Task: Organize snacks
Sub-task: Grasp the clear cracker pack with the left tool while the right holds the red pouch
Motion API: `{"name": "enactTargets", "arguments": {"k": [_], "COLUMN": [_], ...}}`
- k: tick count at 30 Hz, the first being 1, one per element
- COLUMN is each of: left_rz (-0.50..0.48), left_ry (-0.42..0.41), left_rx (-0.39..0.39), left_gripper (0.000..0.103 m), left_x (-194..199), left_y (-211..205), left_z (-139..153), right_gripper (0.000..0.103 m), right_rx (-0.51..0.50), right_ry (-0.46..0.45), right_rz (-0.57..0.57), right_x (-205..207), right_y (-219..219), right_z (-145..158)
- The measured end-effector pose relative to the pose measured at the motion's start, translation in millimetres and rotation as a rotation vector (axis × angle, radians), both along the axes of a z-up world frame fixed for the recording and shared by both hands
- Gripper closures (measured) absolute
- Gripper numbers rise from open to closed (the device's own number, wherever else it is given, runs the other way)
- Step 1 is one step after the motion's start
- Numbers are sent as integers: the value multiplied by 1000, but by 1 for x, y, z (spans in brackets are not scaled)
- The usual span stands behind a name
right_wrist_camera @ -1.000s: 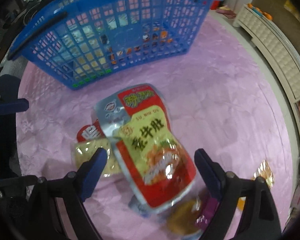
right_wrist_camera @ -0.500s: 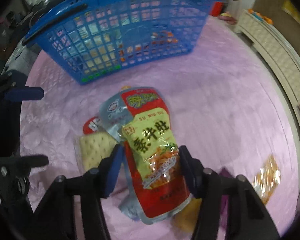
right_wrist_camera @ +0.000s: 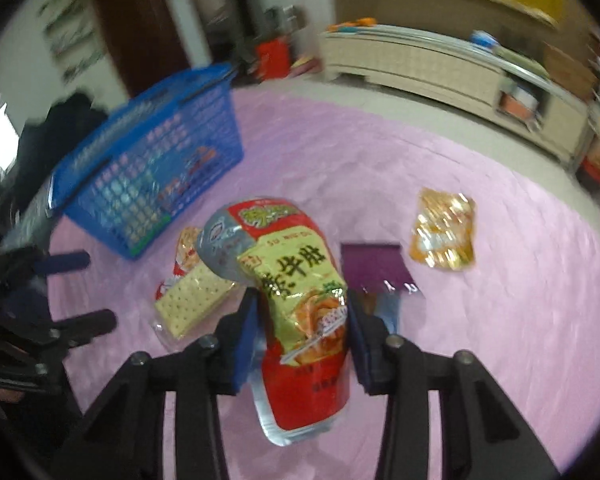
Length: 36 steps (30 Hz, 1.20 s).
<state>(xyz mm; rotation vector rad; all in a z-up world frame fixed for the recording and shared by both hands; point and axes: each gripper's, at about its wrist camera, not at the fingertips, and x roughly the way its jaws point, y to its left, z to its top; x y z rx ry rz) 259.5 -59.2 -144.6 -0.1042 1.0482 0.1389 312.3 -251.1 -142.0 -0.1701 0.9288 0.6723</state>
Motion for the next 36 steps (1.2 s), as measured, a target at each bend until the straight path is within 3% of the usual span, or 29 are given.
{"name": "enactTargets", "arguments": {"k": [7, 12, 19, 27, 31, 33, 36], "left_rz": [-65, -134, -209, -236, -217, -211, -216], "left_ry": [43, 72, 122, 190, 186, 176, 175], "left_rx": [-8, 16, 70, 118, 111, 129, 131], "left_gripper": [25, 25, 25, 25, 41, 58, 63], "left_x": [14, 28, 55, 74, 76, 76, 71], "left_y": [-13, -23, -31, -32, -29, -29, -31], "left_z": [-14, -21, -33, -65, -68, -64, -61], "right_gripper": [57, 57, 57, 57, 56, 56, 56], "right_rx": [12, 22, 22, 36, 39, 41, 44], "right_ry": [-35, -37, -40, -61, -62, -61, -57], "right_rz": [-239, -405, -478, -466, -465, -468, -468], "right_x": [-36, -46, -48, -52, -53, -54, -55], "right_y": [-21, -36, -36, -36, -36, -38, -39], "right_z": [3, -13, -33, -35, -36, -36, -35]}}
